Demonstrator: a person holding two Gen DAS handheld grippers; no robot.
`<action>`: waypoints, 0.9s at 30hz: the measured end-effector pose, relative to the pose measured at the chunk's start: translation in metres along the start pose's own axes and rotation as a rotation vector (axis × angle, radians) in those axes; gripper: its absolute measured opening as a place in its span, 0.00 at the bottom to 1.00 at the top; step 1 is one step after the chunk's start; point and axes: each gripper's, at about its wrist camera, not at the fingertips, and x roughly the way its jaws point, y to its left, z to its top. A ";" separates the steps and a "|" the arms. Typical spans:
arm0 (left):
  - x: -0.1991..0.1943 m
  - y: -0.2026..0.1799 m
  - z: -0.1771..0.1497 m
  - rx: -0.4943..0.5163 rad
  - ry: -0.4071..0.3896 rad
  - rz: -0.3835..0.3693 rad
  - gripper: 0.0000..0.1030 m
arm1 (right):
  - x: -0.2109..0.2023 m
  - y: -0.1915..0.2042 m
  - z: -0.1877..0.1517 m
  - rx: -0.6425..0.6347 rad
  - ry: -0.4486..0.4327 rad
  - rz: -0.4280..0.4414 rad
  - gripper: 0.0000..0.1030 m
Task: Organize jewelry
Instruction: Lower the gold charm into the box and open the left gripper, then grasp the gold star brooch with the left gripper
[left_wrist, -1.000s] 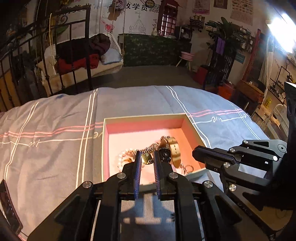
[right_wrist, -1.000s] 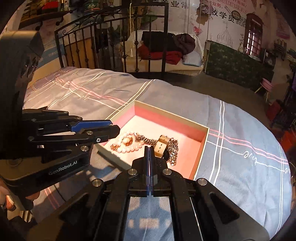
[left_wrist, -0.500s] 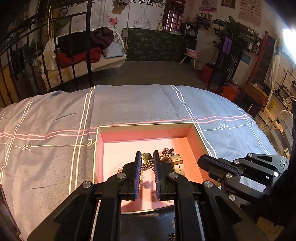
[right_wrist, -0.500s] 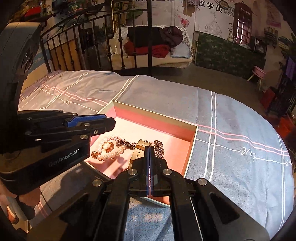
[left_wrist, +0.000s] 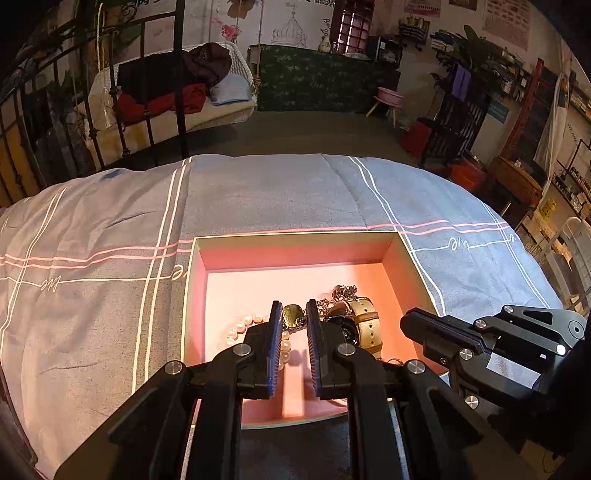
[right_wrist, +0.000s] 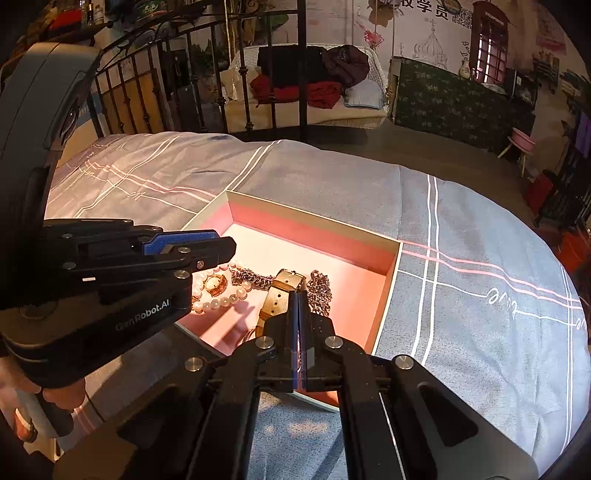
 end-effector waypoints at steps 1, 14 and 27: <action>0.001 0.000 0.000 0.001 0.003 0.001 0.12 | 0.001 0.000 0.000 -0.002 0.002 0.000 0.01; -0.002 0.001 0.008 -0.017 -0.032 0.061 0.86 | 0.004 0.004 -0.006 -0.014 0.031 0.006 0.68; -0.053 0.001 -0.014 -0.013 -0.141 -0.016 0.94 | -0.025 -0.007 -0.021 0.005 -0.057 -0.062 0.94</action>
